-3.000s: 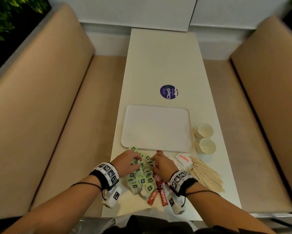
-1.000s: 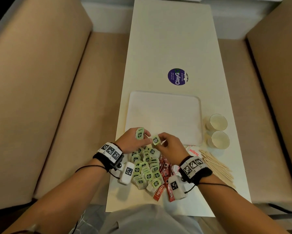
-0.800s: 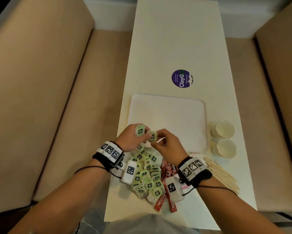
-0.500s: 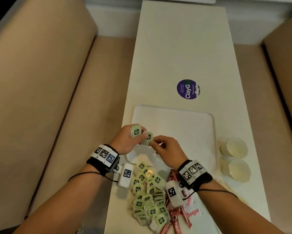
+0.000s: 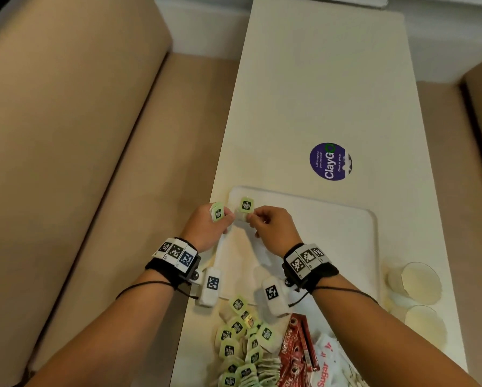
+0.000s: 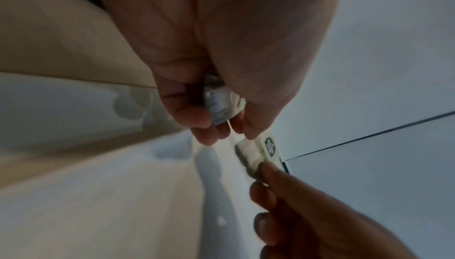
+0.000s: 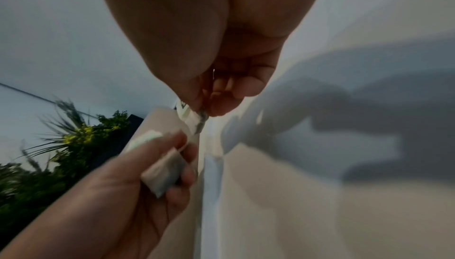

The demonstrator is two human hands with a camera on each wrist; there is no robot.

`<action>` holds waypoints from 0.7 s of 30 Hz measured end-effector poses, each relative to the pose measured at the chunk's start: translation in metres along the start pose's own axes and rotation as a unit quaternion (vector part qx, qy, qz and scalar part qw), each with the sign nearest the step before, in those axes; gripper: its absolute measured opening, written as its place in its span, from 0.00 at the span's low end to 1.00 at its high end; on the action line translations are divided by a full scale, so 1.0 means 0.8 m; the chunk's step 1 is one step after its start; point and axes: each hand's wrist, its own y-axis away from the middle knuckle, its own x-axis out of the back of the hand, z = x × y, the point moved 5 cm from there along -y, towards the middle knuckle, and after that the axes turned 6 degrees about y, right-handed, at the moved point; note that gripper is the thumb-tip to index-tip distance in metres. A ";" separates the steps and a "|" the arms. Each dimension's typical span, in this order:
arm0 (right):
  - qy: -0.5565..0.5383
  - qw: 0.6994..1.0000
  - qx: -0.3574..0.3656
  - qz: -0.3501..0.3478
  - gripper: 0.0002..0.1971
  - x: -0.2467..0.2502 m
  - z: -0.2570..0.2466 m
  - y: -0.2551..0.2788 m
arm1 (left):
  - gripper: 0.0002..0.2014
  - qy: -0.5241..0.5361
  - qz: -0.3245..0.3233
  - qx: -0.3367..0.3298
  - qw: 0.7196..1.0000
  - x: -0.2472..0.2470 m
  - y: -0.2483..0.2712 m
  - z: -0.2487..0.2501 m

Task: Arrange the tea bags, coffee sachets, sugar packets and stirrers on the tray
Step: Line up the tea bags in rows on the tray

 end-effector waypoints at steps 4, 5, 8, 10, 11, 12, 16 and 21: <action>0.000 1.000 -0.023 0.010 0.13 0.002 -0.003 -0.038 | 0.06 -0.070 0.035 0.008 0.997 0.009 -0.020 -0.011; 0.004 1.000 -0.026 0.009 0.13 0.002 -0.002 -0.047 | 0.07 -0.089 0.040 0.005 0.995 0.009 -0.023 -0.010; 0.032 0.999 -0.027 0.004 0.12 -0.002 -0.001 -0.069 | 0.06 -0.138 0.050 -0.007 0.989 0.011 -0.030 -0.008; 0.035 0.999 -0.028 0.004 0.09 -0.004 -0.001 -0.076 | 0.05 -0.141 0.047 -0.006 0.989 0.011 -0.032 -0.009; 0.033 0.999 -0.029 0.007 0.09 -0.004 -0.001 -0.078 | 0.05 -0.133 0.044 -0.002 0.990 0.010 -0.032 -0.010; 0.029 0.999 -0.030 0.011 0.09 -0.004 -0.001 -0.079 | 0.04 -0.121 0.041 0.004 0.992 0.010 -0.032 -0.011; 0.010 0.999 -0.036 0.008 0.11 -0.007 -0.002 -0.082 | 0.04 -0.075 0.045 0.017 0.996 0.013 -0.029 -0.015; 0.013 0.999 -0.042 0.009 0.12 -0.014 -0.004 -0.085 | 0.04 -0.053 0.051 0.021 0.997 0.016 -0.022 -0.020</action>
